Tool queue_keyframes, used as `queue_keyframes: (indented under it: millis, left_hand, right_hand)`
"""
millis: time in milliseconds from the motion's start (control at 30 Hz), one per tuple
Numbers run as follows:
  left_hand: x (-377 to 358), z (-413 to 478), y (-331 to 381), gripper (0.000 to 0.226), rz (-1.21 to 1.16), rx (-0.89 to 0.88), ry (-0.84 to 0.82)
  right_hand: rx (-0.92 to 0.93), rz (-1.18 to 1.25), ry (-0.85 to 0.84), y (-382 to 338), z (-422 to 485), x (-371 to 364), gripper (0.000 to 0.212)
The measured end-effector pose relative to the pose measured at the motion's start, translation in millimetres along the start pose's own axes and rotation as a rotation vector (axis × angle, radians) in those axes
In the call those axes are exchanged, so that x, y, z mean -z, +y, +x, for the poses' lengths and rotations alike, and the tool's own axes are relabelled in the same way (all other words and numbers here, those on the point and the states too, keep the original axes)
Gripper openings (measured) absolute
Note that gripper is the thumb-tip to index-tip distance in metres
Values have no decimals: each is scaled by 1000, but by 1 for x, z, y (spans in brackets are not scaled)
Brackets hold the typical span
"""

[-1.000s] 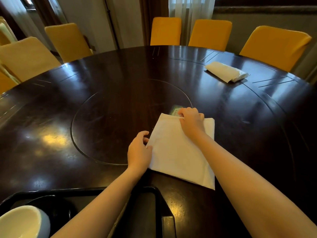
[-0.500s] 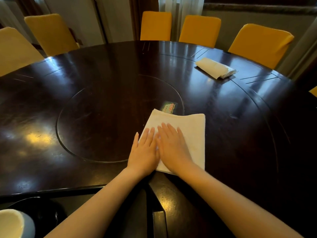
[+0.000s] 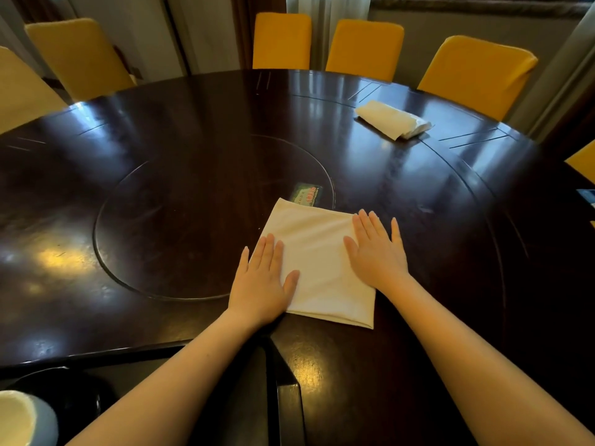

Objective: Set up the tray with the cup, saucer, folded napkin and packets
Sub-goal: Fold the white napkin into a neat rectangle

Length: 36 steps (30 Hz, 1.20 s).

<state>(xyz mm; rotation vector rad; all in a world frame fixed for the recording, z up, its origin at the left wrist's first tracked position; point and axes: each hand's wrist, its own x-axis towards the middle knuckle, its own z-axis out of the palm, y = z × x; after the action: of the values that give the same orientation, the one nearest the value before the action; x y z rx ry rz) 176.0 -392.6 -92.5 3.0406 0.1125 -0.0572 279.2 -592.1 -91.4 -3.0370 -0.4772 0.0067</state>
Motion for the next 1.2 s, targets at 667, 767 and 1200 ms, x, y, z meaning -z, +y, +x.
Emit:
queue_keyframes:
  millis: [667, 767, 1200]
  left_hand:
    - [7, 18, -5, 71, -10, -74, -67]
    - [17, 21, 3, 69, -5, -42, -87]
    - [34, -28, 131, 61, -96, -51, -109]
  right_hand:
    - [-63, 52, -168, -17, -96, 11, 83]
    - [-145, 110, -165, -16, -106, 17, 78]
    - [-506, 839, -100, -4, -31, 53, 8]
